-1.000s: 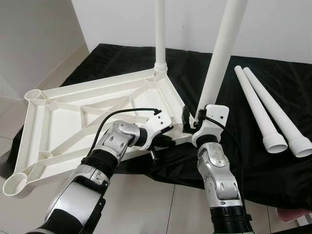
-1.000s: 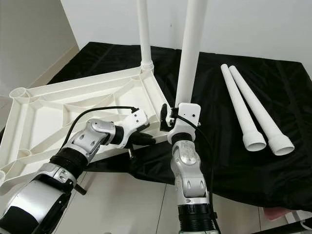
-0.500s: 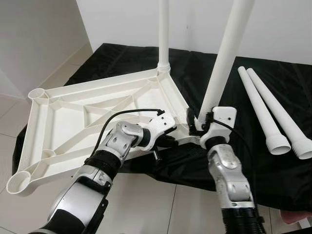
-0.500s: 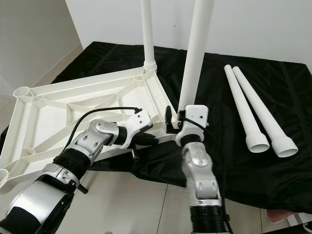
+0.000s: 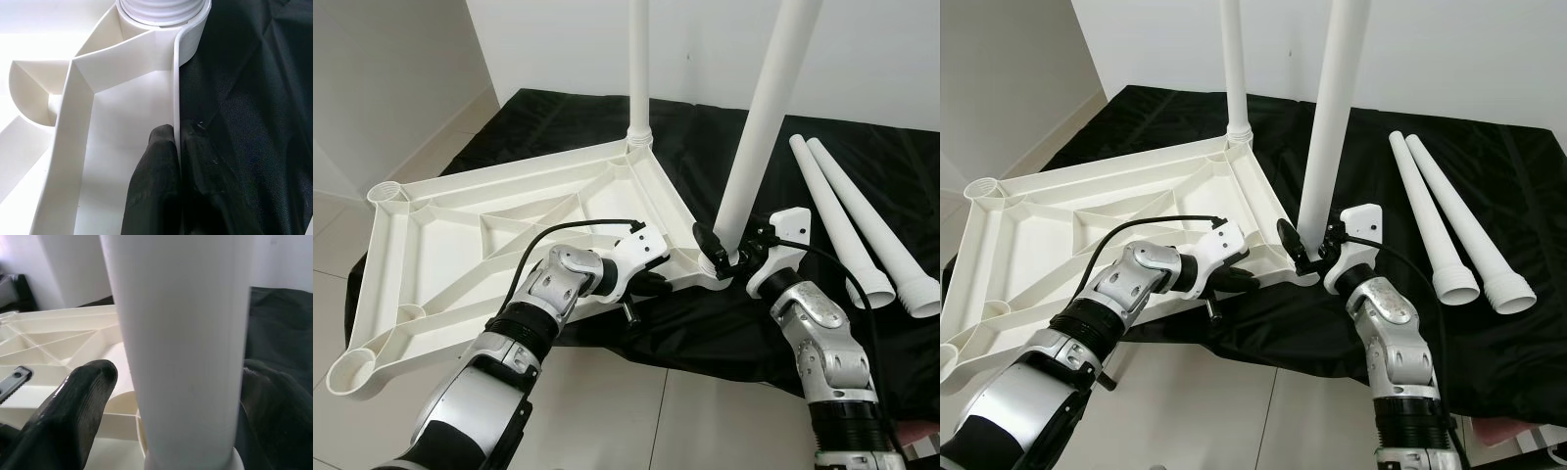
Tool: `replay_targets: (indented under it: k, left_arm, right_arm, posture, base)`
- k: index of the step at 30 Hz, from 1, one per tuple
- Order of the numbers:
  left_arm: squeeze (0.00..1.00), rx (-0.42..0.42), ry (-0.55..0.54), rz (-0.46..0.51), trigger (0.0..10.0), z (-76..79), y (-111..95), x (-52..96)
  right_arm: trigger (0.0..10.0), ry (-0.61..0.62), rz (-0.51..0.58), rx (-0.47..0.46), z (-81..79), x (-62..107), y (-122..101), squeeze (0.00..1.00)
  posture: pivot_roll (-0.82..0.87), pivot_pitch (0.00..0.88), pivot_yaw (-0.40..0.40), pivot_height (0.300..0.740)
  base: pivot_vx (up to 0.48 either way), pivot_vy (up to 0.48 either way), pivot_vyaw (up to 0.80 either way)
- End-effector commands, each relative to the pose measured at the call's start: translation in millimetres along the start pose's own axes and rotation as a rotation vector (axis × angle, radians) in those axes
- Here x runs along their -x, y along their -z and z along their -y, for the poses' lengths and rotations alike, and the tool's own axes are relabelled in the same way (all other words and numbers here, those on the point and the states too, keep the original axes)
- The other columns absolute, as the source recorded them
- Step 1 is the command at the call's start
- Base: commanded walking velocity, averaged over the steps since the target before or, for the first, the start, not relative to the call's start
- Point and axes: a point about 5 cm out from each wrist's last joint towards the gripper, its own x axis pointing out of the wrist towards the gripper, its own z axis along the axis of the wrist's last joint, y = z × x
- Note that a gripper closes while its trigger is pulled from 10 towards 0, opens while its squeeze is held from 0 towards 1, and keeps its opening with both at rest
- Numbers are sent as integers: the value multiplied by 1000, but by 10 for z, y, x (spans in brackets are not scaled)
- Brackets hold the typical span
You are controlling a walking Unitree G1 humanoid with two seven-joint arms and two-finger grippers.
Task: Building children table
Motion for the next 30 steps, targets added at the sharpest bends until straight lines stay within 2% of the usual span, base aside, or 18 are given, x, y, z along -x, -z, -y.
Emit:
replay_targets:
  k: [1, 3, 11, 30]
  left_arm:
    - [0, 47, -12, -63, 10000, 35, 183, -12]
    - [0, 46, -13, -63, 10000, 29, 179, -9]
    - [0, 47, -19, -63, 10000, 15, 171, 0]
    - [0, 41, -19, -67, 10000, -3, 161, 11]
  right_arm:
    - [10000, -25, 6, 2, 34, -2, -2, 0]
    - [10000, -46, -6, 16, 114, -13, -3, 0]
    - [10000, -94, -27, 34, 238, -56, -14, 0]
    - [10000, -202, -26, 42, 279, -128, -20, 0]
  posture:
    - [-163, 89, 91, 740]
    - [-161, 91, 90, 740]
    - [-156, 101, 91, 740]
    - [-153, 100, 98, 740]
  base:
    - [0, 0, 0]
    - [0, 0, 0]
    - [0, 0, 0]
    - [0, 0, 0]
